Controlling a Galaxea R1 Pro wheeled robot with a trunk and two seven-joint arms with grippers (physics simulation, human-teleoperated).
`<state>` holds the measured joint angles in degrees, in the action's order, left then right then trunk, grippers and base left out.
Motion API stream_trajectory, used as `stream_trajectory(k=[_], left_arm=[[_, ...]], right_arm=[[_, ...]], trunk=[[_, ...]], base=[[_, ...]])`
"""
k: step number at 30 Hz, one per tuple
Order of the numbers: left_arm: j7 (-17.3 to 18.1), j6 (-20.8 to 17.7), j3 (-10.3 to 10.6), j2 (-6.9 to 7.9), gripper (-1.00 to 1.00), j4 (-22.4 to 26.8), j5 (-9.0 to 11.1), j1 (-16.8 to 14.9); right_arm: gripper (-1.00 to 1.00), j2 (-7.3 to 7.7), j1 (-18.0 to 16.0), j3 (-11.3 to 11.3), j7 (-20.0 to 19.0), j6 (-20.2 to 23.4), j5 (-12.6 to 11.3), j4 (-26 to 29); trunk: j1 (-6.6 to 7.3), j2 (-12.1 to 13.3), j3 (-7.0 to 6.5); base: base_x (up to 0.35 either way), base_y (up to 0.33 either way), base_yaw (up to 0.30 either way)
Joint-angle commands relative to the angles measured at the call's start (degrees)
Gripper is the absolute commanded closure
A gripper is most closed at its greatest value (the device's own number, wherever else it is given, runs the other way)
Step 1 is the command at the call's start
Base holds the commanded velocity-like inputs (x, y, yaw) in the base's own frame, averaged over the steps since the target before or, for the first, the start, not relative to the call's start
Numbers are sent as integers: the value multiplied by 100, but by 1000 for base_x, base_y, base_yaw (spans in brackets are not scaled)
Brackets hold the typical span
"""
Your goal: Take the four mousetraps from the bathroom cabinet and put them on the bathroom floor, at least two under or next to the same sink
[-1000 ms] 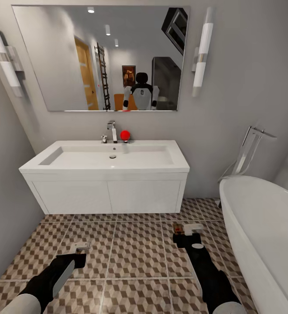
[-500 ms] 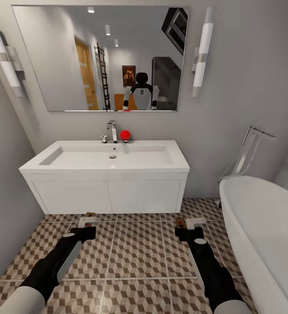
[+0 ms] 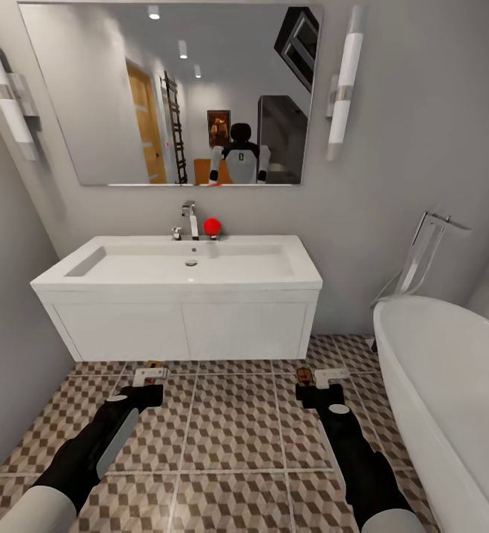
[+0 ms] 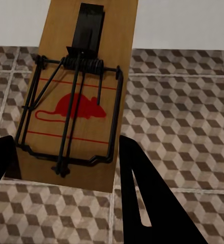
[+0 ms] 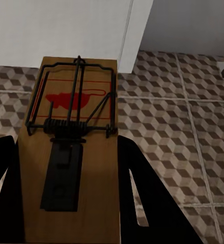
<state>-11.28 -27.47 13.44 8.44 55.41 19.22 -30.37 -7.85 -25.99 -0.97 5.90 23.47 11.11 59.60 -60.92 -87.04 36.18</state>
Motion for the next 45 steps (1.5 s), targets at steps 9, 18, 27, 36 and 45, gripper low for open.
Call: stream_trajectory(k=[9, 18, 27, 36, 45], left_arm=[[-59, -22, 27, 8, 100, -23, 38, -5], [-59, -25, 28, 8, 100, -44, 46, -4], [-59, -22, 27, 8, 100, -76, 47, -4], [-59, -22, 29, 0, 100, -107, 47, -4], [-59, -22, 32, -9, 100, -126, 47, -4]], right_arm=[[100, 2, -3, -8, 7, 51, 47, 8], [100, 13, -3, -8, 8, 53, 48, 8], [100, -13, -3, 15, 8, 53, 47, 30], [100, -15, -3, 17, 8, 53, 49, 52], [100, -15, -3, 17, 8, 53, 41, 43]], trunk=[[-198, -366, 168], [-396, -727, 329], [-593, -1088, 491], [-791, -1449, 653], [-989, -1810, 814]], base=[[0, 0, 0], [0, 0, 0], [0, 0, 0], [0, 0, 0], [0, 0, 0]])
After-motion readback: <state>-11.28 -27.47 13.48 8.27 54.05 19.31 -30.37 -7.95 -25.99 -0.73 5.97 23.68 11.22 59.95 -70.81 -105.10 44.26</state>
